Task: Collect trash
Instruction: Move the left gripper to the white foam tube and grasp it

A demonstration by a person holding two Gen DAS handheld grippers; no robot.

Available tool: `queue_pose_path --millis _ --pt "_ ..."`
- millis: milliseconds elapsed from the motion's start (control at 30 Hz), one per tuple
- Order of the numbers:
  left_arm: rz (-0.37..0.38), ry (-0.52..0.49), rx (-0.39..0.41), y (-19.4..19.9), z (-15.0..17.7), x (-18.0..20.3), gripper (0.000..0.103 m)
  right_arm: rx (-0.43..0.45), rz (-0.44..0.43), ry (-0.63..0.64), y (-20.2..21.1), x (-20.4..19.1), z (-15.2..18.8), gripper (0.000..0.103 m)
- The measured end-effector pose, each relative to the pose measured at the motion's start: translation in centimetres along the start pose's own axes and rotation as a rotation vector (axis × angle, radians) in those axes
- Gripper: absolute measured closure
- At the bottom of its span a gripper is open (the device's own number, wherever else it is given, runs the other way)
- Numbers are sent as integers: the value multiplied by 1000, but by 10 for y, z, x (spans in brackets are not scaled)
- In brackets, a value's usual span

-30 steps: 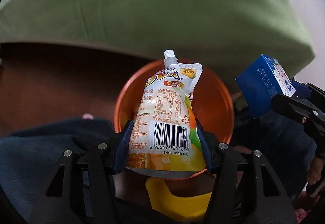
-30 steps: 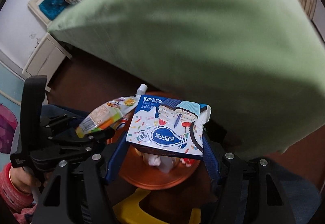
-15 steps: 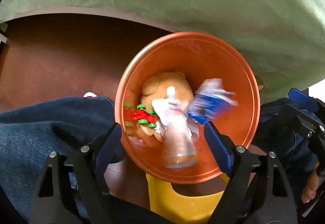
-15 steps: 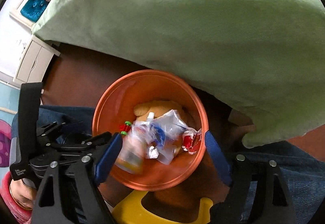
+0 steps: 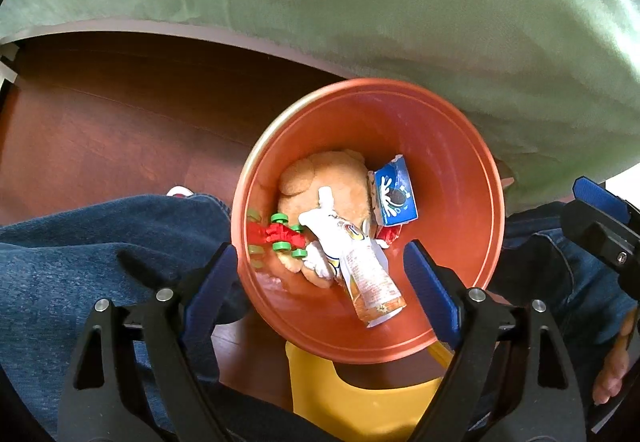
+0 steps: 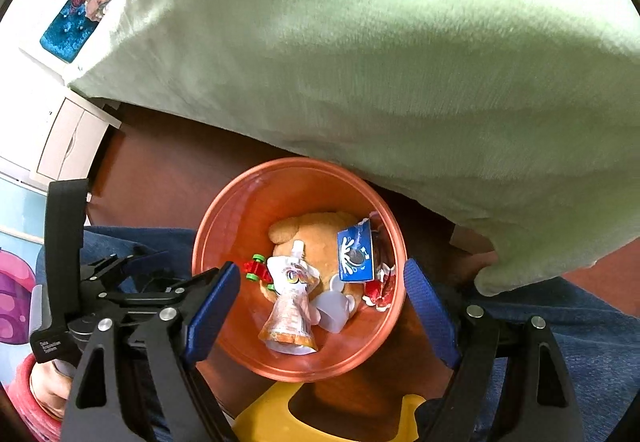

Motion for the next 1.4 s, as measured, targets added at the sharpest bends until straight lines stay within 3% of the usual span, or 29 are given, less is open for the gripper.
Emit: queue_pose_path --millis 233,467,667,867,1000,1133,1167,1200,1300,1400 --pt "-33 -4 50 27 -11 -3 20 38 -25 10 22 -8 -6 21" --pt "-77 -5 246 101 -50 -18 20 196 -63 87 83 -31 -30 19" --pt "-88 4 441 164 -111 -42 16 313 -128 119 134 -48 -48 18" --pt "-99 -4 604 212 -200 -66 15 381 -158 147 161 -61 -51 18" --pt "-113 16 587 210 -266 -82 14 413 -162 173 173 -66 -52 18" --pt "-144 66 544 194 -305 -96 14 442 -169 171 185 -68 -58 17" --pt "-150 72 535 189 -314 -98 16 445 -167 170 185 -68 -59 17" --pt "-157 75 527 189 -315 -98 25 449 -162 171 186 -68 -60 17" --pt "-158 74 481 178 -322 -98 63 452 -149 174 186 -67 -63 17" --pt "-181 58 499 182 -317 -97 72 450 -149 172 185 -68 -64 17"
Point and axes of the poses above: each gripper's, at about its wrist camera, not at the fingertips, and y roughly against the way its jaws point, x to its right, z to its underside, the point moved 6 cm from there along -y, roughly the way its jaws point, and after that the axes turned 10 degrees about -y, right-handed, at the moved point
